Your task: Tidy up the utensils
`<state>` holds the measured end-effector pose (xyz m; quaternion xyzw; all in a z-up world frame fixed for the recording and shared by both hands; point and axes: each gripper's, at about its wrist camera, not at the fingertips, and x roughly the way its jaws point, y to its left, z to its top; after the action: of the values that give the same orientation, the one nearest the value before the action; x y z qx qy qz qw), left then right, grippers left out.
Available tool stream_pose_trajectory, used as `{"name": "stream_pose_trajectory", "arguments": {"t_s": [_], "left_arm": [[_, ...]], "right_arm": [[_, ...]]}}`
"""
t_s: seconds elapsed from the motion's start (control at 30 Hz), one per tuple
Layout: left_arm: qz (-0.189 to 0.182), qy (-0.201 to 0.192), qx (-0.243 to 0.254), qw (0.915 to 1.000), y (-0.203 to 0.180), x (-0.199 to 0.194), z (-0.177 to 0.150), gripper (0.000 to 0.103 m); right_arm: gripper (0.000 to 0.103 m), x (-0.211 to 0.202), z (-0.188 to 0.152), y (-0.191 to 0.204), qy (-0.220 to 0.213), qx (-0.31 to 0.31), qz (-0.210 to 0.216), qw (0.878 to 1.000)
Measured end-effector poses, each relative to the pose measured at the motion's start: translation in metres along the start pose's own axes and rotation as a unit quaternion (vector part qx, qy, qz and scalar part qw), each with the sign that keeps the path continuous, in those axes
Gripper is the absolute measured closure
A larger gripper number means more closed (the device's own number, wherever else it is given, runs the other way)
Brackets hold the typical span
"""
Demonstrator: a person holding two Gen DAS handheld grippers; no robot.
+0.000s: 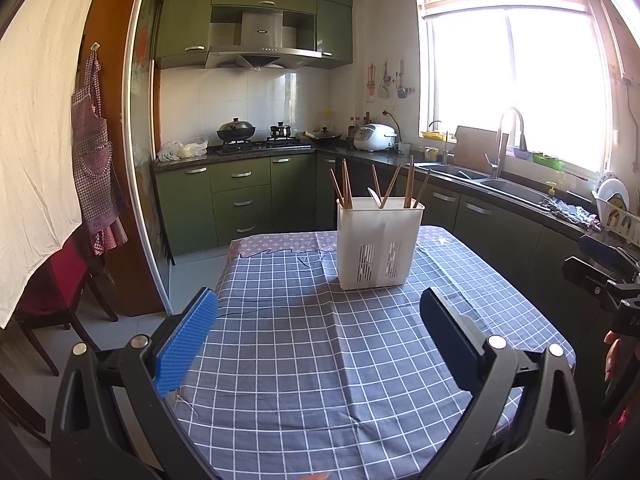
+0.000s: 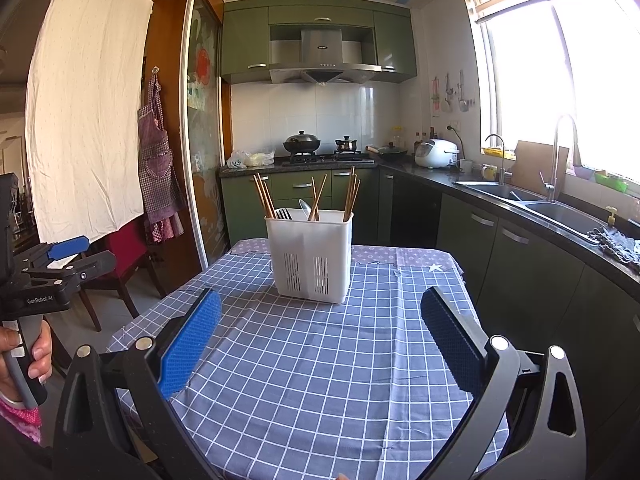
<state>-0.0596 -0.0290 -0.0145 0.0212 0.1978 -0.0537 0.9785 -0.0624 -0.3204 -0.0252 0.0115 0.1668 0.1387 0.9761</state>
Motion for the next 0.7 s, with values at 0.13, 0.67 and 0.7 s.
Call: {"name": "stream_pose_trajectory", "arguments": {"t_s": [0.13, 0.67, 0.7], "left_arm": [[0.000, 0.003, 0.000, 1.0000, 0.000, 0.000, 0.000, 0.007], [-0.022, 0.028, -0.017, 0.9992, 0.003, 0.013, -0.001, 0.007], [-0.027, 0.027, -0.018, 0.9991, 0.003, 0.013, -0.002, 0.007]], "right_arm": [[0.004, 0.000, 0.000, 0.000, 0.000, 0.000, 0.000, 1.000], [0.004, 0.003, -0.001, -0.001, 0.005, 0.000, 0.001, 1.000], [0.004, 0.003, -0.001, -0.002, 0.005, 0.000, 0.001, 1.000]]}}
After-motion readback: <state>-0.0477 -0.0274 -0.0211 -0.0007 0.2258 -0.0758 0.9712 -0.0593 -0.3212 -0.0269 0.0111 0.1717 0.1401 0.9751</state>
